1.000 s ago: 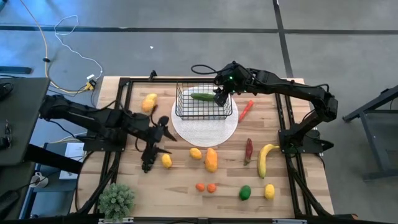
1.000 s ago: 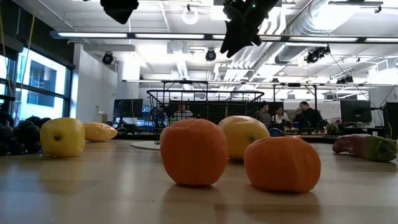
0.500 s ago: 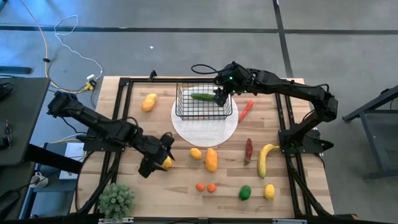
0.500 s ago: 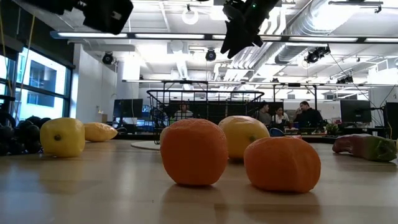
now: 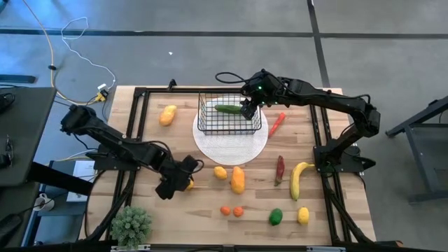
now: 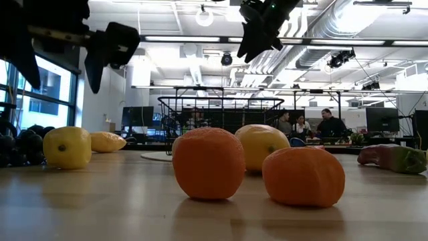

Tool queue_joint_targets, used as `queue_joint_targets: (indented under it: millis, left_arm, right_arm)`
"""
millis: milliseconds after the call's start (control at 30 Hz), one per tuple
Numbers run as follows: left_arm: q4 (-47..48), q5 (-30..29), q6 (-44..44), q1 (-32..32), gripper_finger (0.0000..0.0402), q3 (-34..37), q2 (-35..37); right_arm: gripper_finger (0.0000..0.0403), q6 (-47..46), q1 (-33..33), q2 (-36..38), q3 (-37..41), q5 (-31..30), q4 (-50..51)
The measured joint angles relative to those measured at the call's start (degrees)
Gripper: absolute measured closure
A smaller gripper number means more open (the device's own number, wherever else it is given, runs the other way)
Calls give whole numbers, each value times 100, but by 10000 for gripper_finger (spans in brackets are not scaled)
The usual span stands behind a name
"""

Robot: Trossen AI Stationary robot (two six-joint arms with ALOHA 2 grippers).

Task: Build produce basket
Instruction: Put the left yellow lemon into the black basket

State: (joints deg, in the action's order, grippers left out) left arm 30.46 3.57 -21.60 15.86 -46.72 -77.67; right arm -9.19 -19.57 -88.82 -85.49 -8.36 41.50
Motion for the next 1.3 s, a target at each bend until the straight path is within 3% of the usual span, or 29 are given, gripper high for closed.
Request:
queue_joint_targets:
  millis: [1000,1133,1300]
  left_arm:
    - [281,-854,-560,-83,160,0,-1129]
    - [274,-925,-451,-83,183,0,-1152]
    - [275,-920,157,-83,243,0,-1152]
  right_arm:
    - [217,-2,0,-2,0,4,0]
    - [217,-174,0,-2,0,30,0]
    - [217,-282,0,33,0,240,4]
